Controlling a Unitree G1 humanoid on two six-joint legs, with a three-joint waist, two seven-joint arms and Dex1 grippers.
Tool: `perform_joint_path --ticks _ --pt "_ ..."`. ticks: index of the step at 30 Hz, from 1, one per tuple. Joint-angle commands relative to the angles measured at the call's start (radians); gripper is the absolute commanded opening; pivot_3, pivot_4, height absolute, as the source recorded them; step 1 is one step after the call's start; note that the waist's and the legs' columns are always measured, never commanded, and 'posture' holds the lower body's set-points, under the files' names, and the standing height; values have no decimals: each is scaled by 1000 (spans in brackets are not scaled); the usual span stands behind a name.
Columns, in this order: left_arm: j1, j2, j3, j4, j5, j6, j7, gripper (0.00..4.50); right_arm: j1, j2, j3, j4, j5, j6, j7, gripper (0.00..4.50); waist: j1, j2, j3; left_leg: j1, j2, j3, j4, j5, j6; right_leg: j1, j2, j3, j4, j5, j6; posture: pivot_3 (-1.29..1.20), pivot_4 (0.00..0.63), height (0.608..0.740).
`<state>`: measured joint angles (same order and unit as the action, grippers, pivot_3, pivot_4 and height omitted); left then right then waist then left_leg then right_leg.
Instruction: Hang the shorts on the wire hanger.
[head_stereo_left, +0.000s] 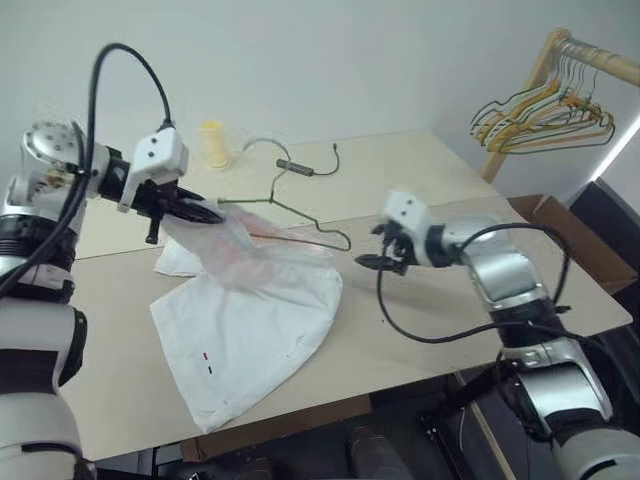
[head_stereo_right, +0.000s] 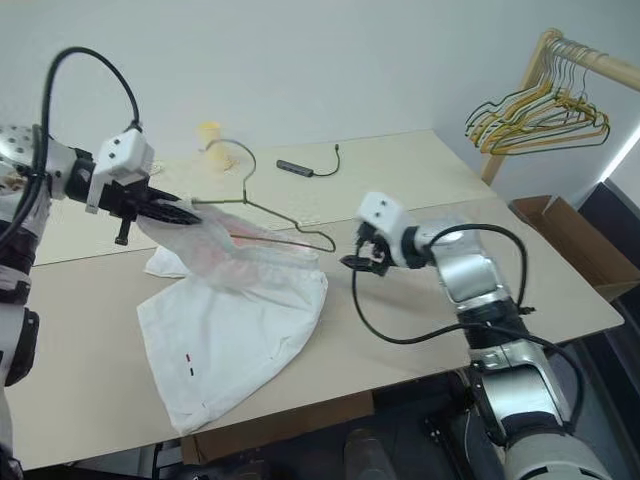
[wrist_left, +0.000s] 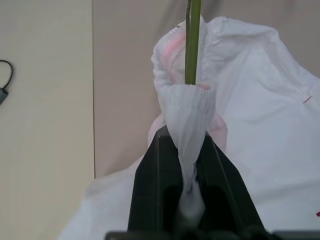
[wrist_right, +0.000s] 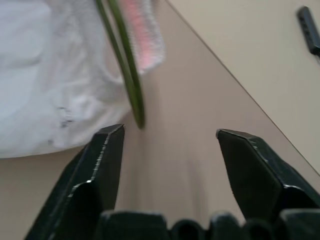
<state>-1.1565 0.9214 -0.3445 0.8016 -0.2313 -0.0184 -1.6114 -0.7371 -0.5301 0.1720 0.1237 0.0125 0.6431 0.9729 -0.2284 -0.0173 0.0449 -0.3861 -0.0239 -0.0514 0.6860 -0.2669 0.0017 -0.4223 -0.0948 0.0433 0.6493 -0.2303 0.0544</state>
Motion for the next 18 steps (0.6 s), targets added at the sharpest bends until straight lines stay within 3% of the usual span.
perform_joint_path --ticks 1,4,10,15,18 --pt "1 5 81 -4 4 5 -3 0 51 -37 -74 -75 87 124 15 4226 -1 0 0 0 0 0 0 0 0 0 0 0 0 0 0 -187 0 740" --pt "9 6 108 1 8 9 -3 0 95 -15 -103 -134 168 217 10 4226 -6 0 0 1 0 0 0 0 0 0 0 0 0 0 0 -185 0 740" --pt "32 11 133 -13 24 13 -3 0 82 153 -166 -196 360 398 -48 4226 -26 0 0 5 1 1 0 1 1 2 1 3 1 0 0 -177 0 740" --pt "45 7 149 -28 29 21 -3 0 57 234 -87 -158 346 390 -143 4226 -25 -1 0 4 1 1 2 1 1 2 0 3 3 0 0 -176 0 740" --pt "57 3 155 -46 28 28 -3 0 40 266 -43 -67 316 360 -189 3638 -25 -3 -2 3 1 0 3 1 1 1 0 2 8 0 0 -172 0 740"
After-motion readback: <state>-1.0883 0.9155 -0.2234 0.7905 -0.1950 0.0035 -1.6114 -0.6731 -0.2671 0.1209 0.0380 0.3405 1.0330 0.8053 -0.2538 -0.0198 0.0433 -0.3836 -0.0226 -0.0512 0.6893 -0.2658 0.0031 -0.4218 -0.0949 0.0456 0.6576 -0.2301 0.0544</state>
